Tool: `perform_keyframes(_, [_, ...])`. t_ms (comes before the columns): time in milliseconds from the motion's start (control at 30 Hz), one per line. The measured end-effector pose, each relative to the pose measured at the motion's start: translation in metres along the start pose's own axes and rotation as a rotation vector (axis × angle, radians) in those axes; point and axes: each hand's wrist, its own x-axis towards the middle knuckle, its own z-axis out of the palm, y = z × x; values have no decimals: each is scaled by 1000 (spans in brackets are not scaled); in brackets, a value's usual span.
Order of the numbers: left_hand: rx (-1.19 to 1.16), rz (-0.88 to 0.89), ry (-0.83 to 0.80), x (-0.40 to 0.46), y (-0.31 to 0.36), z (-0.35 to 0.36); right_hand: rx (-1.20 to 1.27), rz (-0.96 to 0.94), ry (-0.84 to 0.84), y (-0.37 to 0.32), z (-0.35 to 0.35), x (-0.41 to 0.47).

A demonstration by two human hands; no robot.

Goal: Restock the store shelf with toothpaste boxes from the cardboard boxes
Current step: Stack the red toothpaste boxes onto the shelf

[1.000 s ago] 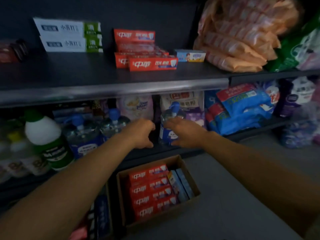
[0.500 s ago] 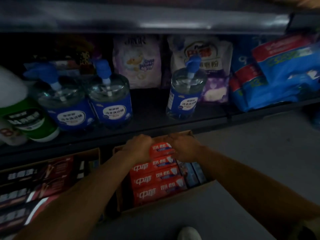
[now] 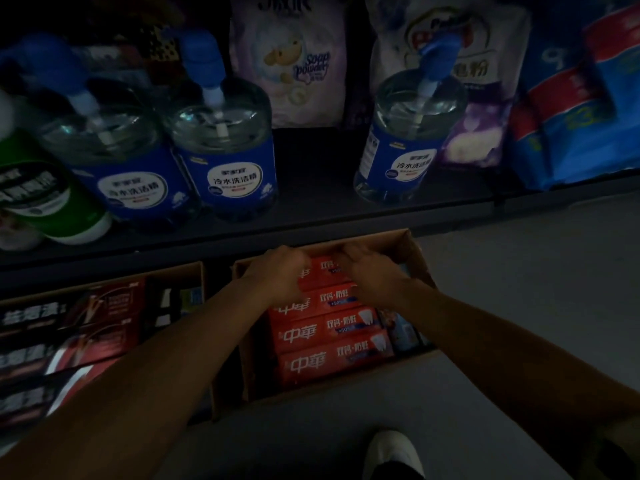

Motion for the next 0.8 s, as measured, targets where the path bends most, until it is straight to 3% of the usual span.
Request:
perform_keyframes(333, [-27, -16, -7, -5, -1, -6, -28, 67, 114, -10, 7, 5])
perform_keyframes(800, [7, -11, 9, -5, -2, -13, 21, 105, 25, -4, 13, 6])
